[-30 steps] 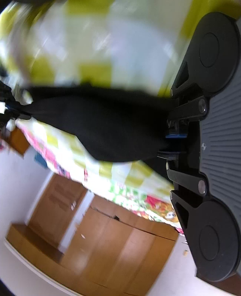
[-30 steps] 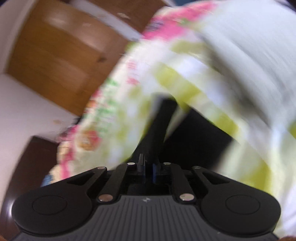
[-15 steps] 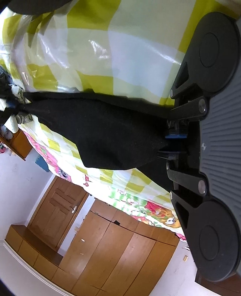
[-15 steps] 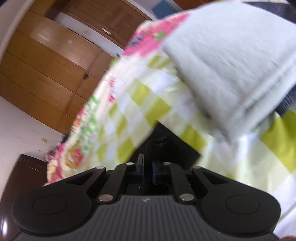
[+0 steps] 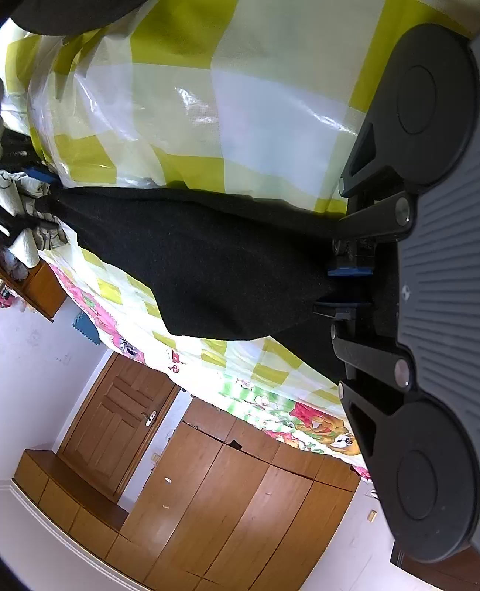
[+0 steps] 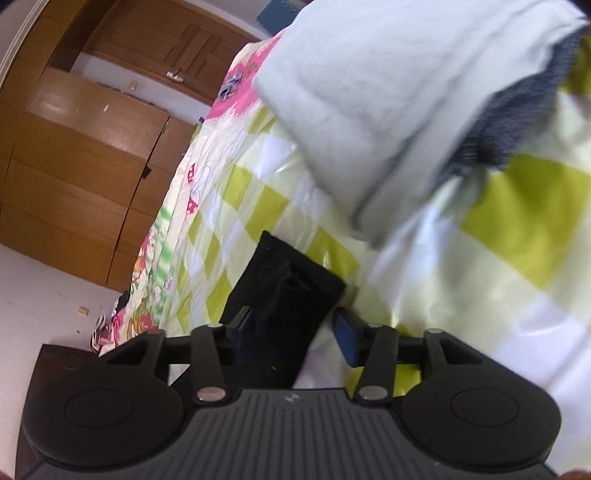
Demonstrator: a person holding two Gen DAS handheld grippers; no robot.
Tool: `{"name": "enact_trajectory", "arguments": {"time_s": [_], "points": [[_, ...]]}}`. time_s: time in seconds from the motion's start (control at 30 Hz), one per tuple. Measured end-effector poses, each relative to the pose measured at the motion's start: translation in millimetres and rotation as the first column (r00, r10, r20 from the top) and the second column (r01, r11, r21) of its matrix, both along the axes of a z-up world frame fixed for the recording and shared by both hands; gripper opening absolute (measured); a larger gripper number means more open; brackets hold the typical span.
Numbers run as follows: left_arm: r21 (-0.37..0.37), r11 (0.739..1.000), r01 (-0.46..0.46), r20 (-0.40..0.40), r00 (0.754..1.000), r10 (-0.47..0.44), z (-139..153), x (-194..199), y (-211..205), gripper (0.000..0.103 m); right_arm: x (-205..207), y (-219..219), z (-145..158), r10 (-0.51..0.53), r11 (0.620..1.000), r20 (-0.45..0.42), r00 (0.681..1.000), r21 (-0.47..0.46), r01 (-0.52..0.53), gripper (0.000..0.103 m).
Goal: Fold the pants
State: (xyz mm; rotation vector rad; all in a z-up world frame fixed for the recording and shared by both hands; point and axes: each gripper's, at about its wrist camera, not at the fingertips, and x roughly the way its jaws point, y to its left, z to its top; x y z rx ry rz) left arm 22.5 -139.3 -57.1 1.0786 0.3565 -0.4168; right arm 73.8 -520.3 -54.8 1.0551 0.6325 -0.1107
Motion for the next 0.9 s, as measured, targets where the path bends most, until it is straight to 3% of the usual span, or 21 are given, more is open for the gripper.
{"name": "enact_trajectory", "arguments": {"time_s": [0.13, 0.27, 0.3, 0.37, 0.53, 0.63, 0.73, 0.83, 0.9], "points": [[-0.012, 1.0, -0.004, -0.012, 1.0, 0.004, 1.2, 2.4, 0.4, 0.031, 21.6, 5.4, 1.0, 0.036, 0.999, 0.05, 0.998, -0.021, -0.035, 0.054], [-0.026, 0.999, -0.02, -0.017, 1.0, 0.02, 1.3, 8.3, -0.1, 0.031, 46.1, 19.1, -13.0, 0.09, 0.994, 0.016, 0.996, -0.063, -0.088, 0.053], [-0.031, 0.999, -0.026, -0.021, 0.999, 0.025, 1.6, 9.2, -0.1, 0.031, 47.3, 24.6, -10.2, 0.105, 0.991, 0.025, 0.994, -0.085, -0.103, 0.049], [-0.038, 0.999, -0.03, -0.025, 0.999, 0.029, 1.7, 9.8, -0.8, 0.031, 46.0, 28.6, -7.4, 0.125, 0.99, 0.03, 0.992, -0.069, -0.123, 0.01], [-0.047, 0.999, -0.011, -0.025, 1.0, 0.01, 8.4, 9.8, -7.1, 0.031, 16.2, 9.5, 23.6, 0.083, 0.996, 0.164, 0.983, 0.026, -0.088, 0.008], [-0.109, 0.994, 0.019, -0.032, 0.999, -0.023, 20.5, 4.5, -14.5, 0.031, -16.2, -5.0, 50.9, 0.061, 0.998, 0.197, 0.979, -0.037, -0.055, 0.008], [-0.141, 0.989, 0.047, -0.093, 0.994, -0.061, 18.9, -1.0, -22.7, 0.038, -31.5, -18.1, 44.9, 0.03, 0.992, 0.076, 0.997, -0.128, -0.02, 0.008], [-0.107, 0.99, 0.089, -0.086, 0.991, -0.098, 14.9, -15.8, -18.1, 0.038, -40.3, -22.3, 27.6, 0.031, 0.988, -0.077, 0.997, -0.148, -0.042, 0.013], [-0.129, 0.989, 0.072, -0.094, 0.992, -0.084, 24.2, -22.3, -2.4, 0.039, -56.0, -21.9, 31.8, 0.021, 0.987, -0.077, 0.997, -0.154, -0.033, 0.015]]}}
